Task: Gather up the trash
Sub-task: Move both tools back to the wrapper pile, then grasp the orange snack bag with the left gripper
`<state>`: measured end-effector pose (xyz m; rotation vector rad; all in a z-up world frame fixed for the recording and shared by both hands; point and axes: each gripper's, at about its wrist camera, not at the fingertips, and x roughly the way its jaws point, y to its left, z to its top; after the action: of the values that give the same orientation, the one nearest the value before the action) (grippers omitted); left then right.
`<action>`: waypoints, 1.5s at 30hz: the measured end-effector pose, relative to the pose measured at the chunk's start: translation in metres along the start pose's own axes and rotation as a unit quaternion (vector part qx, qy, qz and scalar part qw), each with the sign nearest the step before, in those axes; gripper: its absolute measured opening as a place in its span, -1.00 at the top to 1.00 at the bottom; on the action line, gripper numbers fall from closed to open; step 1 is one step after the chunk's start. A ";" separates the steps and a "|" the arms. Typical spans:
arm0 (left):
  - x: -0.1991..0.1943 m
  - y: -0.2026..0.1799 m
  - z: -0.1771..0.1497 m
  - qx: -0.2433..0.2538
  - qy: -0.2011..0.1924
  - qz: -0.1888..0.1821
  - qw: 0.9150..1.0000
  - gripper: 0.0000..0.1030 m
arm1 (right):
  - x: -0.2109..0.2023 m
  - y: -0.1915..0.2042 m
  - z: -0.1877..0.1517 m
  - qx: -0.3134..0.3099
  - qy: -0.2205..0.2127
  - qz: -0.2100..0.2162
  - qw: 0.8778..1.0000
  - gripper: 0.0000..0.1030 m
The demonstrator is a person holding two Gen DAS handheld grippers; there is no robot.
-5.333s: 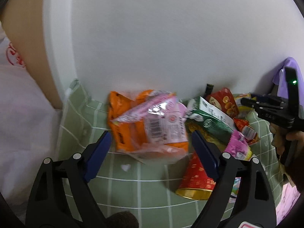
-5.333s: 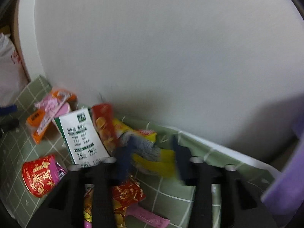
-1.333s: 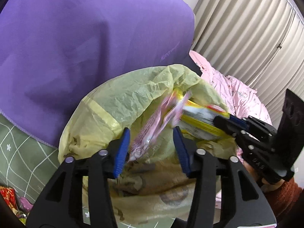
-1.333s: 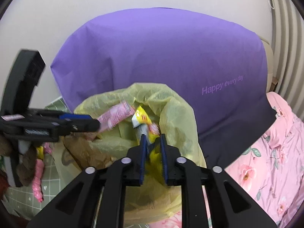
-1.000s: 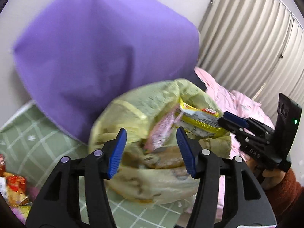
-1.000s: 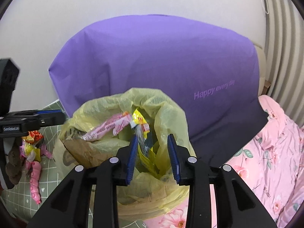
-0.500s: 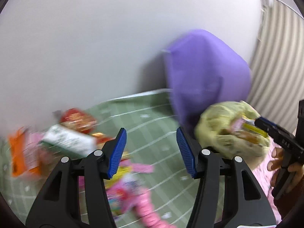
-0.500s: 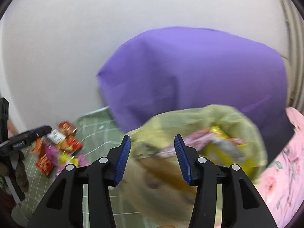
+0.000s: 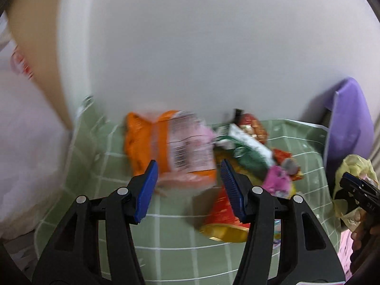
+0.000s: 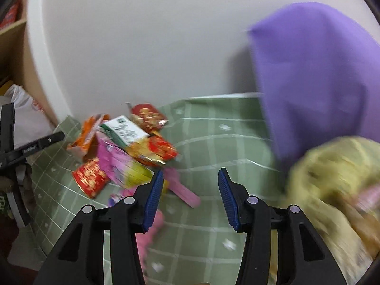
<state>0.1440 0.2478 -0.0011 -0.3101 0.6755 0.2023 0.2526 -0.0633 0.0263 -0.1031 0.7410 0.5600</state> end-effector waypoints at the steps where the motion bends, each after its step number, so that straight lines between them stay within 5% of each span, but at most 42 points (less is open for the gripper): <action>1: -0.001 0.006 -0.002 -0.005 0.001 0.005 1.000 -0.01 | 0.010 0.008 0.008 -0.002 0.000 0.011 1.000 0.12; 8: 0.009 0.021 -0.007 -0.015 0.019 0.014 1.000 -0.01 | 0.077 0.033 0.038 -0.015 0.023 0.029 0.999 0.12; 15: 0.018 0.033 -0.010 -0.025 0.029 0.015 0.999 -0.01 | 0.122 0.026 0.013 -0.007 0.088 0.011 0.996 0.12; 19: 0.027 0.041 -0.012 -0.044 0.036 0.013 0.998 -0.01 | 0.124 0.019 0.005 -0.004 0.108 -0.002 0.994 0.15; 22: 0.035 0.044 -0.012 -0.056 0.037 0.009 0.998 -0.01 | 0.119 0.020 0.004 -0.013 0.110 -0.006 0.994 0.67; 25: 0.040 0.047 -0.011 -0.067 0.034 0.006 0.997 -0.01 | 0.111 0.023 0.006 -0.032 0.101 -0.019 0.994 0.78; 33: 0.066 0.058 -0.007 -0.108 0.041 0.014 0.993 -0.12 | 0.090 0.018 0.015 -0.032 0.070 -0.039 0.996 0.82; 42: 0.095 0.058 -0.012 -0.129 0.102 0.004 0.986 -0.12 | 0.077 0.013 0.012 -0.026 0.065 -0.036 0.997 0.82; 45: 0.097 0.054 -0.011 -0.127 0.113 -0.010 0.985 0.23 | 0.076 0.016 0.009 -0.025 0.066 -0.030 0.997 0.82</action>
<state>0.1967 0.3022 -0.0830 -0.5907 0.8719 0.2378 0.2955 -0.0131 -0.0163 -0.2105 0.8494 0.5178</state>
